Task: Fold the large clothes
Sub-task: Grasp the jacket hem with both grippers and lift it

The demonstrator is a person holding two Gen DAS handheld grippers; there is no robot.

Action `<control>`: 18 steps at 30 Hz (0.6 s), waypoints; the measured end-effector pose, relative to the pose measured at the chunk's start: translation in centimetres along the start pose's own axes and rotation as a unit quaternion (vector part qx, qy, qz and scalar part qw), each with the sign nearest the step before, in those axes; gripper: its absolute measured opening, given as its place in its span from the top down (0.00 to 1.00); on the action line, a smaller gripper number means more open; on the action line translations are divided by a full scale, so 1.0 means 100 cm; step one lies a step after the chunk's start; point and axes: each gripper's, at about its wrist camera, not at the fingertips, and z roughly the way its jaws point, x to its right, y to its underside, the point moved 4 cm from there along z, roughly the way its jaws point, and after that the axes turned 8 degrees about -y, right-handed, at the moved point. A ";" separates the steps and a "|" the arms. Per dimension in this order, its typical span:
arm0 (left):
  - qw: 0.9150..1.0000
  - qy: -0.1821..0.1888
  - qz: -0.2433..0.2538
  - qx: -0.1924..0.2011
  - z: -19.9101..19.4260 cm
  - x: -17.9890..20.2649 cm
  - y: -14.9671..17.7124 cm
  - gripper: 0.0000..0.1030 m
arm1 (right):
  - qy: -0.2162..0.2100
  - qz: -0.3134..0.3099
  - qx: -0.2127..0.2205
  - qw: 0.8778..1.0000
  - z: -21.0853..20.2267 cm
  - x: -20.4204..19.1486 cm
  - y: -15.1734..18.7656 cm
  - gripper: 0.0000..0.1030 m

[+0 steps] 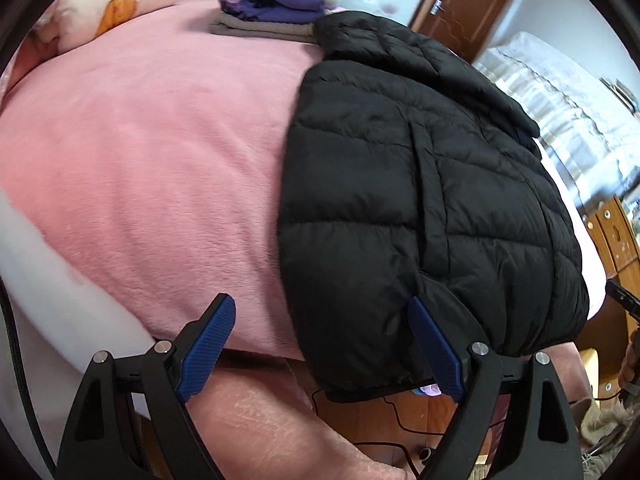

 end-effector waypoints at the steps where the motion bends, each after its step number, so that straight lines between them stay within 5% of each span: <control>1: 1.000 0.004 0.002 -0.001 0.002 0.002 0.000 0.15 | 0.000 0.003 -0.004 1.000 0.002 0.001 0.003 0.39; 18: 0.995 0.094 -0.025 -0.037 0.035 0.015 0.011 0.23 | -0.055 0.076 -0.079 0.992 0.052 0.028 0.044 0.39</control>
